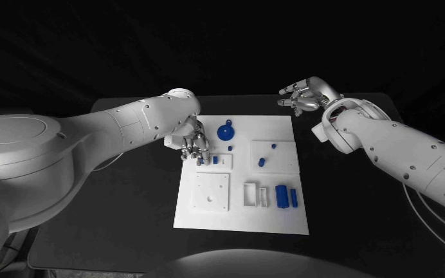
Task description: Assemble the parts on the task board
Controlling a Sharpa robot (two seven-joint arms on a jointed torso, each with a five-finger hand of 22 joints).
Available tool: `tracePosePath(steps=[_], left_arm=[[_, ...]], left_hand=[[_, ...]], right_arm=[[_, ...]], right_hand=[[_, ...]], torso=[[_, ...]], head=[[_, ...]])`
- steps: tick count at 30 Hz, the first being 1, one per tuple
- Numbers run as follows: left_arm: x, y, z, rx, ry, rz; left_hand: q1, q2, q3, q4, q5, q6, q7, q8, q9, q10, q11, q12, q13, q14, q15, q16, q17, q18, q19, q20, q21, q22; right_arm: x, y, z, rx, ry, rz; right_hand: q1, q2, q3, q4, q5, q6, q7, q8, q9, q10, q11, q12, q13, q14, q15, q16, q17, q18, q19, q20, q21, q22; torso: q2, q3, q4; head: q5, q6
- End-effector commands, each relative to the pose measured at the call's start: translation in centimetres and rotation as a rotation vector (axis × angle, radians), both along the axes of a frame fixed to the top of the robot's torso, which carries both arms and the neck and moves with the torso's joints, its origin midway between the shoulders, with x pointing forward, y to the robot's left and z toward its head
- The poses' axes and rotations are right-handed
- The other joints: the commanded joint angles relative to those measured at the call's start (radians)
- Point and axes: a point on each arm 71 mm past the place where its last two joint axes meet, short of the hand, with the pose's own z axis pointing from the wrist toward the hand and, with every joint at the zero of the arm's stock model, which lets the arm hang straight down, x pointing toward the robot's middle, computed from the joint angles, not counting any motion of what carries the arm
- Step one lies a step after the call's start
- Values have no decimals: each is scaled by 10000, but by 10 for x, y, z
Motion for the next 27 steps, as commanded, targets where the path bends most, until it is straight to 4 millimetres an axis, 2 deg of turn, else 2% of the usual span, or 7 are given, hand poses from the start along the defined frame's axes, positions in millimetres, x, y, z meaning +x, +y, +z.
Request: tracePosePath(steps=[1, 9, 27], left_arm=[[-3, 4, -8, 367, 98, 60], [-3, 6, -8, 305, 67, 155], [-2, 7, -8, 242, -40, 309]], left_hand=[[176, 159, -235, 59, -66, 447, -537, 11, -74, 133, -38, 35, -12, -50, 38, -56, -45, -97, 25, 32, -66, 173], [-63, -51, -651, 367, -256, 461, -554, -25, -161, 116, -39, 24, -32, -71, 34, -117, -122, -103, 35, 29, -112, 171], [-221, -145, -889, 574, -333, 477, -563, -28, -203, 113, -42, 9, -53, -88, 28, -153, -169, -111, 46, 22, -153, 172]], right_arm=[[0, 1, -1, -47, 31, 90], [0, 1, -1, -45, 39, 89], [0, 1, -1, -46, 45, 91]], right_hand=[[-95, -18, -1, -33, 64, -23, 69, -34, -6, -67, -2, -26, -9, -62, -5, 10, -4, 93, 19, 1, 31, 160], [-95, -18, -1, -33, 64, -23, 69, -34, -6, -67, -2, -26, -9, -62, -5, 10, -4, 93, 19, 1, 31, 160], [-95, -18, -1, -33, 64, -23, 69, -34, -6, -67, -2, -26, -9, -62, -5, 10, -4, 93, 19, 1, 31, 160]], torso=[[-1, -5, 6], [1, -10, 0], [3, -8, -1]], head=[[2, 8], [3, 18], [-3, 24]])
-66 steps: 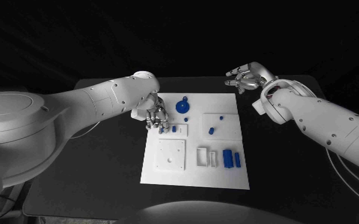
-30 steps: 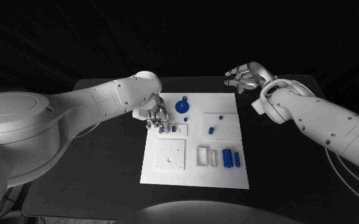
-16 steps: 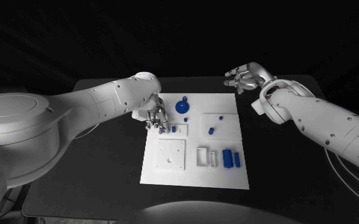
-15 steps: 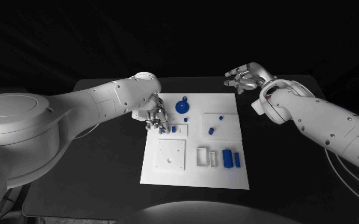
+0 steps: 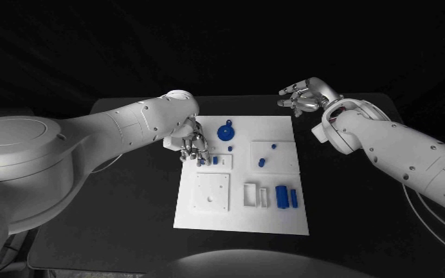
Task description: Assemble the parts on the task board
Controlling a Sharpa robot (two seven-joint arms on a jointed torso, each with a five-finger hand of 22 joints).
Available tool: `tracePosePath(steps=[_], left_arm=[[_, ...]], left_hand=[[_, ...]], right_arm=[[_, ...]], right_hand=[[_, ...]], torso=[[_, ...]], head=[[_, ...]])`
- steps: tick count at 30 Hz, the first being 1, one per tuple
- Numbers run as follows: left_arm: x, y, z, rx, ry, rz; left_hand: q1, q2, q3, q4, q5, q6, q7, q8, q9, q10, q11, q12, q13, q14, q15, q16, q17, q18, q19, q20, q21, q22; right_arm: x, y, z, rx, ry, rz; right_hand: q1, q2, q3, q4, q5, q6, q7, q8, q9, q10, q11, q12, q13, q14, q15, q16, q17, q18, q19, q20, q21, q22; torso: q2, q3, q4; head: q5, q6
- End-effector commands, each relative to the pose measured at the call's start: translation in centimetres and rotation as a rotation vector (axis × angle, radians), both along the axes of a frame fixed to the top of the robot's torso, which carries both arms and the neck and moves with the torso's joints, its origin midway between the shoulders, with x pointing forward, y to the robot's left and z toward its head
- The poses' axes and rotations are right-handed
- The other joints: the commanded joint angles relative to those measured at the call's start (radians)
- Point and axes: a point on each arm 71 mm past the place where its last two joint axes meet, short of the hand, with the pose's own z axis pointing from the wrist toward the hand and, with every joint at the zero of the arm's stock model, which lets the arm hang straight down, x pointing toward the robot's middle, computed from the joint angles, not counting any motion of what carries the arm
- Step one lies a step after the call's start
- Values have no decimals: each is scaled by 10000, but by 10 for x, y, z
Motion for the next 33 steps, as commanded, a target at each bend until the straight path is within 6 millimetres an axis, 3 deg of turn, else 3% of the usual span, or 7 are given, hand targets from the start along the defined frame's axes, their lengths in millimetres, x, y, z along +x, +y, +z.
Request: tracePosePath(steps=[1, 7, 18, 31, 33], left_arm=[[-1, 3, -4, 211, -34, 99], [-1, 4, -4, 195, -86, 145], [-1, 4, -4, 200, -65, 80], [-1, 5, -4, 225, -91, 61], [-1, 5, -4, 231, -104, 75]], left_hand=[[-111, -28, -85, 12, -31, -37, -9, -20, -8, 129, -25, 9, -9, -52, -6, -51, -17, -111, 47, 21, -67, 166], [-184, -129, -181, 69, -44, -28, -17, -8, -7, 130, -28, 7, -13, -52, -8, -56, -25, -112, 54, 19, -77, 167], [-379, -651, -536, 131, -12, -19, -15, -15, -32, 86, -22, -5, -18, -108, -6, -129, -104, -119, 33, 20, -112, 167], [-360, -866, -692, 260, -97, -30, -1, -23, -49, 37, -8, 11, -15, -155, 2, -166, -161, -118, 19, 27, -161, 168], [-416, -948, -756, 333, -265, -35, 11, -17, -45, 26, 2, 13, -16, -169, 5, -179, -181, -115, 16, 28, -171, 167]], right_arm=[[0, 1, 0, -47, 24, 82], [0, 1, -1, -48, 27, 82], [0, 1, -1, -48, 36, 104], [-1, 1, -2, -46, 44, 102], [-1, 1, -2, -51, 35, 100]], right_hand=[[-96, -18, -1, -33, 64, -23, 69, -34, -6, -67, -2, -26, -9, -62, -5, 10, -4, 94, 19, 1, 31, 160], [-96, -18, -1, -33, 64, -23, 69, -34, -6, -67, -2, -26, -9, -62, -5, 10, -4, 94, 19, 1, 31, 160], [-120, -63, -40, -1, 145, -40, 69, -34, -5, -66, 0, -26, -11, -69, -1, 1, -10, 91, 6, 5, 31, 155], [-112, -24, -111, 34, 17, -40, 66, -34, -5, -62, 0, -21, -9, -62, -1, 6, -10, 90, 10, 7, 26, 150], [-102, 2, -216, 72, 17, -55, 70, -33, -5, -67, 5, -20, -10, -66, 3, 2, -15, 90, 12, 10, 12, 145]], torso=[[2, 1, -6], [-2, 3, -3], [-2, 2, -3], [1, -1, 2], [3, 1, 1]], head=[[-4, 14], [3, 4], [0, 21], [-13, 31], [-16, 29]])
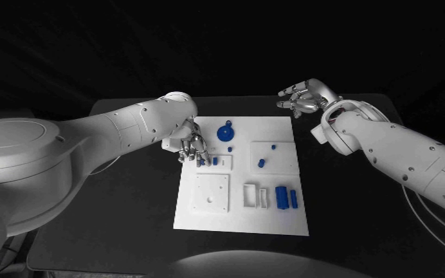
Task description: Assemble the parts on the task board
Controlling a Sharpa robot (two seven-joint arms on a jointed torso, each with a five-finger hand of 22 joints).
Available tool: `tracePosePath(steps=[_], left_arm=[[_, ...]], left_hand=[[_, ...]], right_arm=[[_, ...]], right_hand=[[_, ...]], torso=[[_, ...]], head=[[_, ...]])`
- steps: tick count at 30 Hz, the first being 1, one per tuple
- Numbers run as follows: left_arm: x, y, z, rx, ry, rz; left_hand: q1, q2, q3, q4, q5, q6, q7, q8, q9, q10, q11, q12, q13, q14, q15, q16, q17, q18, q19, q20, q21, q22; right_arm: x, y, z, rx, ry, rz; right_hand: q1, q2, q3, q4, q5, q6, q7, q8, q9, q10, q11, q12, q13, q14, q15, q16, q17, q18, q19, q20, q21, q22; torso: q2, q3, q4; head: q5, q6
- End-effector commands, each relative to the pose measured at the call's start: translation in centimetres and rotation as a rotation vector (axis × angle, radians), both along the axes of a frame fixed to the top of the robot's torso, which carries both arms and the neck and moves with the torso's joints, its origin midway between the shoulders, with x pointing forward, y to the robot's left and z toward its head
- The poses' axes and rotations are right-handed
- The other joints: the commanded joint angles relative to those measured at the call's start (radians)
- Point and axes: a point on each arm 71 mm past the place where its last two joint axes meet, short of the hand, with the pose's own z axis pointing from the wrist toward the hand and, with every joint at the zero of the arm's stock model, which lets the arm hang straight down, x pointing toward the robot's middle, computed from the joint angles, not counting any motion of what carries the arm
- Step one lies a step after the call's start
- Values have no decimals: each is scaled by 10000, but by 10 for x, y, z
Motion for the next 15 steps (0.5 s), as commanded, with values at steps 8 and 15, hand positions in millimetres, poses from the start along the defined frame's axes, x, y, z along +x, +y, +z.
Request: tracePosePath(steps=[8, 15], left_arm=[[0, 2, -2, 103, -138, 19], [0, 1, -2, 33, -210, 36]], left_hand=[[15, -873, 308, 1014, -1150, -132, 87, 61, 86, -12, 42, 30, -35, -149, 21, -107, -112, -92, 34, 46, -97, 175], [8, -1277, 478, 1452, -1199, -146, 96, 61, 91, -25, 46, 19, -42, -170, 12, -117, -136, -104, 27, 28, -120, 174]], right_arm=[[-1, 2, -3, -116, -5, 121], [-1, 2, -4, -126, 17, 134]], right_hand=[[-30, 83, -257, 103, -37, -28, 31, -33, -4, -55, 4, -18, -20, -67, 4, -5, -25, 88, 29, 13, -17, 128], [-27, 80, -269, 107, -10, -31, 32, -34, -4, -56, 3, -21, -24, -68, 4, -7, -26, 89, 31, 13, -24, 125]], torso=[[4, 0, 3], [1, 1, -5]], head=[[-12, -10], [-17, -3]])
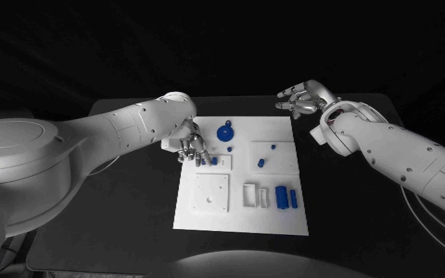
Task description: Assemble the parts on the task board
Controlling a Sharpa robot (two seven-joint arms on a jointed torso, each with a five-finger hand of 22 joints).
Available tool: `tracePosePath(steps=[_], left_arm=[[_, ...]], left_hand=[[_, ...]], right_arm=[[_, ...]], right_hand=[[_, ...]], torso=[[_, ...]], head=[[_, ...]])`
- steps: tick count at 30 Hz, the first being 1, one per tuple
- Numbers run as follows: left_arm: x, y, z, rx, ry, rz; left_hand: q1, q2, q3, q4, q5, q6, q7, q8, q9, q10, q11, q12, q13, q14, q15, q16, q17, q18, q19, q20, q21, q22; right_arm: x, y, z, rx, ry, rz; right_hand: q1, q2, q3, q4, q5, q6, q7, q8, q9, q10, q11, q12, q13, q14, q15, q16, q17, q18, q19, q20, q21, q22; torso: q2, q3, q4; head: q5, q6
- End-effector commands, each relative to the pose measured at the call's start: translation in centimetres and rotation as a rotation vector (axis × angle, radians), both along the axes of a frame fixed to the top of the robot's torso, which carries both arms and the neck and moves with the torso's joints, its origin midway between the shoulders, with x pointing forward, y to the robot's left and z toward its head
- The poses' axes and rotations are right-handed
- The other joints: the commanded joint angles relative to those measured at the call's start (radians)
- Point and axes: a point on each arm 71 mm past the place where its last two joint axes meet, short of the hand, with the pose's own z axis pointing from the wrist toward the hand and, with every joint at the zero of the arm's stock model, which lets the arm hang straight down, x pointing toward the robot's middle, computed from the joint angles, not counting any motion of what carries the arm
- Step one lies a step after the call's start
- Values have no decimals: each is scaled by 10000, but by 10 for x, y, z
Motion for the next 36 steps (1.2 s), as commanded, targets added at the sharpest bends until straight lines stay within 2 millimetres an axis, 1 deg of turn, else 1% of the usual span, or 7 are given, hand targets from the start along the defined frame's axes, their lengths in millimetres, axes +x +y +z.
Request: tracePosePath(steps=[1, 18, 23, 24, 29, 33, 36], left_arm=[[0, 0, -1, 21, -157, -2], [-3, 11, -1, -91, -206, 70], [-4, 16, 5, -304, -371, 113], [-4, 17, 8, -398, -439, 133], [1, 16, 26, -1423, -1236, 566], [6, 15, 46, -3085, -2240, 1245], [9, 13, 63, -4701, -3165, 1710]], left_hand=[[1, -224, 77, 205, -59, -60, 6, -5, 18, -40, 42, 6, -19, -69, -24, -46, -15, -106, 29, 22, -45, 176], [281, -538, 223, 557, -65, -135, 50, -25, 42, -94, 72, -45, -32, -176, -7, -176, -160, -109, -4, 38, -148, 168], [267, -210, 40, 233, -51, -477, 141, -35, -27, -323, 105, -54, -22, -318, -9, -276, -240, -109, -43, 23, -273, 142], [184, -69, -70, 63, -70, -579, 140, 272, -479, -425, 109, 9, -19, -370, -22, -252, -267, -98, 1, 18, -335, 169], [266, 97, -138, -165, -42, -924, 204, 732, -829, -545, 182, -136, -268, -461, 67, -454, -551, -90, -94, 104, -621, 88], [349, 243, -266, -386, -23, -1140, 324, 570, -1689, -628, 201, -178, -531, -487, 53, -491, -816, -62, 10, 96, -832, 60], [699, 695, -489, -833, 13, -1330, 433, 474, -2263, -1022, 269, -355, -705, -775, 80, -598, -950, -81, -76, 102, -1100, -2]], right_arm=[[0, 1, 0, -73, -10, 115], [-1, 0, -3, -93, 55, 103], [-2, -3, -5, -111, 97, 63], [-2, -3, -5, -112, 106, 55], [-3, -7, -10, -122, 191, -10], [-4, -10, -12, -138, 214, -94], [-4, -14, -13, -155, 224, -161]], right_hand=[[-16, 79, -55, -3, 12, -33, 32, -34, -4, -55, 1, -25, -18, -68, 4, -9, -19, 88, 33, 12, -31, 124], [-6, 83, -50, -8, 30, -34, 33, -33, -4, -54, 1, -30, -28, -71, 3, -11, -22, 88, 38, 11, -46, 126], [-6, 83, -50, -8, 30, -34, 33, -33, -4, -54, 1, -30, -28, -71, 3, -11, -22, 88, 38, 11, -46, 126], [-6, 83, -50, -8, 30, -34, 33, -33, -4, -54, 1, -30, -28, -71, 3, -11, -22, 88, 38, 11, -46, 126], [-25, 79, -54, 2, 31, -33, 33, -33, -4, -59, 3, -33, -32, -72, 4, -12, -24, 87, 43, 12, -57, 127], [-25, 79, -54, 2, 31, -33, 33, -33, -4, -59, 3, -33, -32, -72, 4, -12, -24, 87, 43, 12, -57, 127], [-25, 79, -54, 2, 31, -33, 33, -33, -4, -59, 3, -33, -32, -72, 4, -12, -24, 87, 43, 12, -57, 127]], torso=[[-1, 6, -3], [-13, -7, 6], [-17, -9, 24], [-11, -9, 17], [-13, -23, 9], [-9, -5, 10], [-8, 6, 23]], head=[[0, -2], [-68, 50], [-75, 76], [-78, 91], [-108, 184], [-126, 167], [-139, 198]])
